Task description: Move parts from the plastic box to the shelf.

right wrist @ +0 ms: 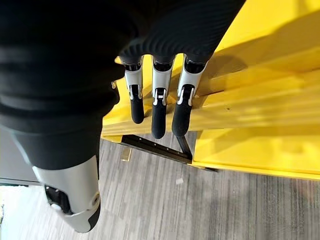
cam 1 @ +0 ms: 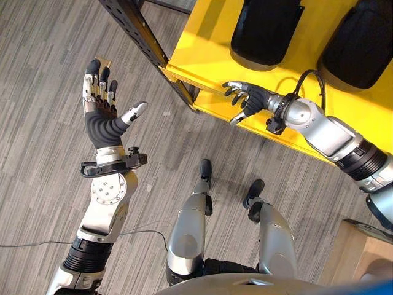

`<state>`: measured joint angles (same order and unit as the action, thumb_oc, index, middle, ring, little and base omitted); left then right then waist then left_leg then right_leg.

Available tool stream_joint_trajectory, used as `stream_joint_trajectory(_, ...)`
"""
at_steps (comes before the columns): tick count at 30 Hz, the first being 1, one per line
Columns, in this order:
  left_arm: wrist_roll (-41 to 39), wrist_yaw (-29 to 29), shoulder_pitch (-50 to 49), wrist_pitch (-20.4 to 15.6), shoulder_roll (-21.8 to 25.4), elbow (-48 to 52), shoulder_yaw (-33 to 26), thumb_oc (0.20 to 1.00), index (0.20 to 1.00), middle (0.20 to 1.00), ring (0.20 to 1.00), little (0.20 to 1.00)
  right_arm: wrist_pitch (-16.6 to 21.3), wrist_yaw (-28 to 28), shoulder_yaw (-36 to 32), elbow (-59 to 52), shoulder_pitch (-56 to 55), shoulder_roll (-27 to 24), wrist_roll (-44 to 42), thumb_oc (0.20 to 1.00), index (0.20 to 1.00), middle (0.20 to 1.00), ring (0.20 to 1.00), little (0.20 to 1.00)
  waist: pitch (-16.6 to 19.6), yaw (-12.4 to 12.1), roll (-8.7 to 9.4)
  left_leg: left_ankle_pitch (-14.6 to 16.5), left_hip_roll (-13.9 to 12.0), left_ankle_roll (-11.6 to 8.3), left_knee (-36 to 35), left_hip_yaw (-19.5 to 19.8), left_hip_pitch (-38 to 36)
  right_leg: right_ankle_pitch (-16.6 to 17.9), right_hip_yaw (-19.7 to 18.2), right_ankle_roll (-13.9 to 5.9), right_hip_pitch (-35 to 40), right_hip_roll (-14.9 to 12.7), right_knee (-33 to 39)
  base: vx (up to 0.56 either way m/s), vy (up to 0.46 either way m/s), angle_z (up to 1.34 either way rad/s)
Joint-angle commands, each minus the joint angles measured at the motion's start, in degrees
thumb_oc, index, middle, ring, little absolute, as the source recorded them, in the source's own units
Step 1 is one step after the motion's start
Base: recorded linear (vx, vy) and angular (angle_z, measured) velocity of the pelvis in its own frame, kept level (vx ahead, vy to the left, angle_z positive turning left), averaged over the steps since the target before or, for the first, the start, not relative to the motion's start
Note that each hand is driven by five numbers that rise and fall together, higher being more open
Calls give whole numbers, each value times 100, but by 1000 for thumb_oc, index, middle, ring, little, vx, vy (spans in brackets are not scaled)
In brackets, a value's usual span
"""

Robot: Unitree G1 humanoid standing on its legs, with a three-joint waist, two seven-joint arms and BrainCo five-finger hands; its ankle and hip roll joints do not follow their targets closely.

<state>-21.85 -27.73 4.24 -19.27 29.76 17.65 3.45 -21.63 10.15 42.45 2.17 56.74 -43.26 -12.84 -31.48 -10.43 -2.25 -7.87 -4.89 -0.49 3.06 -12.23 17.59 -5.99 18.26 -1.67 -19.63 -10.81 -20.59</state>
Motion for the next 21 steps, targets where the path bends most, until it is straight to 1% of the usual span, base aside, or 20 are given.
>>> stream_joint_trajectory(1, -15, 3, -130, -278, 107, 238, 65, 1000, 1000, 1000, 1000, 1000, 193, -30, -15, 26, 648, 49, -334, 1000, 1000, 1000, 1000, 1000, 168, -92, 53, 423, -76, -252, 331, 270, -5, 478, -145, -522, 70, -93, 550, 0, 0, 0)
stream_joint_trajectory(4, -55, 14, -172, -361, 135, 191, 78, 1000, 1000, 1000, 1000, 1000, 376, 12, -95, 176, 642, 87, -680, 1000, 1000, 1000, 1000, 1000, 168, -93, 38, 407, -82, -261, 329, 273, 3, 456, -142, -503, 61, -89, 522, 0, 0, 0)
stream_joint_trajectory(7, -37, 43, -186, -371, 143, 178, 80, 1000, 1000, 1000, 1000, 1000, 398, 81, -163, 183, 589, 45, -651, 1000, 1000, 1000, 1000, 1000, 168, -89, 36, 407, -84, -261, 343, 282, 14, 450, -139, -507, 49, -103, 498, 0, 0, 0)
stream_joint_trajectory(10, -48, 54, -228, -389, 153, 153, 52, 1000, 1000, 1000, 1000, 1000, 333, 5, -258, 181, 520, -83, -728, 1000, 1000, 1000, 1000, 1000, 168, -74, 51, 402, -97, -264, 344, 278, 22, 453, -139, -509, 45, -104, 501, 0, 0, 0)
stream_joint_trajectory(12, -51, 69, -261, -408, 162, 137, 33, 1000, 1000, 1000, 1000, 1000, 366, 44, -313, 232, 507, -163, -680, 1000, 1000, 1000, 1000, 1000, 168, -58, 61, 400, -108, -263, 347, 263, 22, 451, -149, -506, 33, -103, 489, 0, 0, 0)
stream_joint_trajectory(17, -62, 54, -291, -484, 173, 85, 35, 1000, 1000, 1000, 1000, 1000, 575, 131, -445, 262, 486, -439, -1174, 1000, 1000, 1000, 1000, 1000, 168, 15, 58, 392, -153, -266, 407, 245, 103, 431, -185, -483, -75, -94, 408, 0, 0, 0)
stream_joint_trajectory(18, -56, 40, -282, -490, 173, 81, 43, 1000, 1000, 1000, 1000, 1000, 609, 117, -470, 248, 492, -460, -1308, 1000, 1000, 1000, 1000, 1000, 168, 25, 57, 391, -156, -270, 408, 241, 111, 426, -191, -480, -86, -93, 406, 0, 0, 0)
stream_joint_trajectory(19, -54, 42, -294, -522, 173, 70, 42, 1000, 1000, 1000, 1000, 1000, 623, 95, -524, 223, 482, -470, -1665, 1000, 1000, 1000, 1000, 1000, 168, 40, 44, 391, -160, -271, 421, 235, 121, 414, -197, -467, -105, -95, 384, 0, 0, 0)
stream_joint_trajectory(21, -87, 38, -309, -533, 205, 80, 30, 1000, 1000, 1000, 1000, 1000, 676, 126, -641, 256, 475, -461, -1895, 1000, 1000, 1000, 1000, 1000, 168, 54, 34, 399, -156, -278, 440, 238, 122, 395, -206, -462, -111, -95, 362, 0, 0, 0)
